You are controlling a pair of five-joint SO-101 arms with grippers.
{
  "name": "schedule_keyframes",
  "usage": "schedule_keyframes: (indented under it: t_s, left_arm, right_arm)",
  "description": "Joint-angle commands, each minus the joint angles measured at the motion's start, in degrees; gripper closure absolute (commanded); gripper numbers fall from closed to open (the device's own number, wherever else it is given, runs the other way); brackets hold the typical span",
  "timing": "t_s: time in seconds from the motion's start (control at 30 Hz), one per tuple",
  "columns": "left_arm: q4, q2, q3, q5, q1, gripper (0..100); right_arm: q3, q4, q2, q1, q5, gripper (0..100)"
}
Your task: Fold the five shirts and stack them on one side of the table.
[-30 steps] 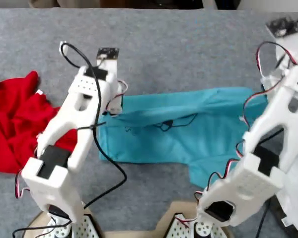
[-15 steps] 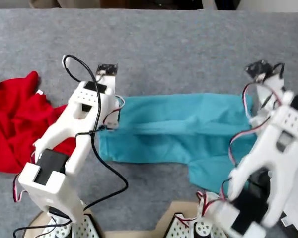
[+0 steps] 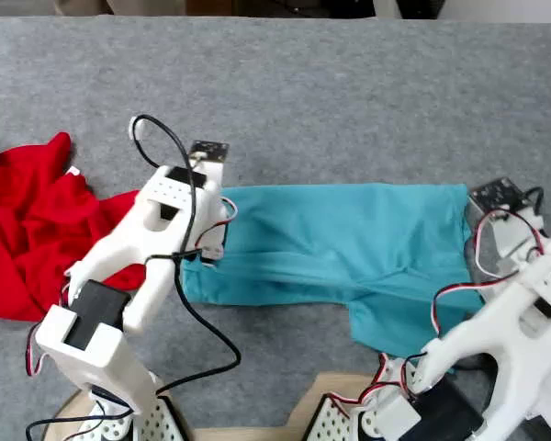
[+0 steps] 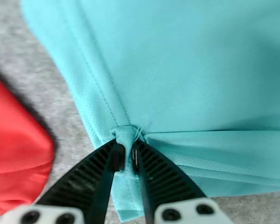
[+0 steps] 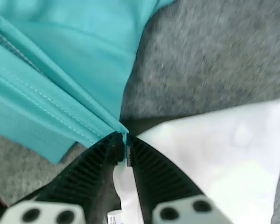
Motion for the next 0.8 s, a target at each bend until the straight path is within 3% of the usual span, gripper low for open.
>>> schedule_keyframes:
  t_s: [0.0, 0.27, 0.53, 0.77]
  left_arm:
    - [1.9, -5.1, -0.2, -0.3, 2.2, 98]
    - [2.5, -15.4, 7.1, -4.0, 1.8, 98]
    - [-3.7, -15.5, 12.3, -4.1, -1.1, 98]
    - [-4.2, -15.5, 12.1, -4.2, -1.0, 97]
  right_arm:
    - [0.0, -1.2, -2.7, 3.4, 2.7, 99.3]
    - [0.1, 0.1, -2.8, 3.9, 6.4, 99.3]
    - [1.2, 3.2, -2.8, 3.4, 9.8, 99.3]
    - [4.3, 3.8, -5.4, 3.1, 15.9, 95.3]
